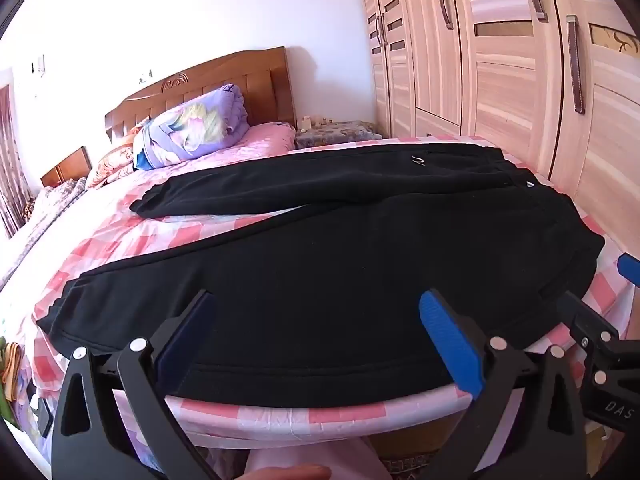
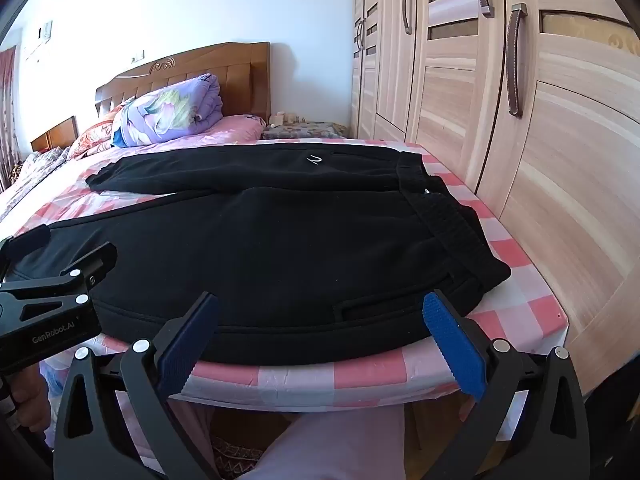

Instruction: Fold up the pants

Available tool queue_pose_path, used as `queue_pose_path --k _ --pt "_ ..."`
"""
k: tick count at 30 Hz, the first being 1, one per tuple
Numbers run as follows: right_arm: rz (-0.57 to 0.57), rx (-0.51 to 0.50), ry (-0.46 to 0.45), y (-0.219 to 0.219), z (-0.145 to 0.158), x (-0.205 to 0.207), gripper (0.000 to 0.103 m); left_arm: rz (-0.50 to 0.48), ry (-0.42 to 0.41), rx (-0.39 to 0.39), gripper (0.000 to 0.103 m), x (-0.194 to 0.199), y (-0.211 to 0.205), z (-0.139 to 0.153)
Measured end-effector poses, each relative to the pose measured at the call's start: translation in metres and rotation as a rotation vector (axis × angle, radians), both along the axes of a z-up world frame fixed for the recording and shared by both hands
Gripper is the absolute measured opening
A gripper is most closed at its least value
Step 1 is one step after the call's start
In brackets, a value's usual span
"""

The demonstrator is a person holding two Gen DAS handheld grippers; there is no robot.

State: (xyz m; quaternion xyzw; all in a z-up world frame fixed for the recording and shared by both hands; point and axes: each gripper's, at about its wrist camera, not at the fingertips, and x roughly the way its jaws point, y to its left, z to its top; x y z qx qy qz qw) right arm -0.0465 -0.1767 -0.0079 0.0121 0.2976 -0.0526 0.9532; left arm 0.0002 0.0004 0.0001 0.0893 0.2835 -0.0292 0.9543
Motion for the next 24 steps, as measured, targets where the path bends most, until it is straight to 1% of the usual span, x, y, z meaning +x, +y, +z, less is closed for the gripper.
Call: queue_pose_path --k 1,7,9,12,14,24 --pt "-0.001 0.008 0.000 0.000 0.000 0.000 0.099 0.001 0.006 -0.009 0.102 0.000 0.000 0.000" --pt "0.004 0.005 0.015 0.000 0.000 -0.001 0.099 0.014 0.004 0.003 0.102 -0.004 -0.005 0.002" --pt "0.004 0.002 0.014 0.000 -0.002 0.003 0.099 0.020 0.012 0.004 0.102 -0.007 -0.016 -0.003" --pt "0.003 0.000 0.015 0.002 -0.003 0.001 0.099 0.022 0.031 -0.008 0.102 -0.004 -0.018 -0.004" --pt "0.003 0.004 0.013 -0.001 -0.003 0.000 0.099 0.014 0.039 -0.039 0.102 0.000 0.004 -0.005" --pt "0.005 0.007 0.012 0.000 -0.003 0.000 0.099 0.014 0.047 -0.040 0.102 0.002 0.007 -0.008"
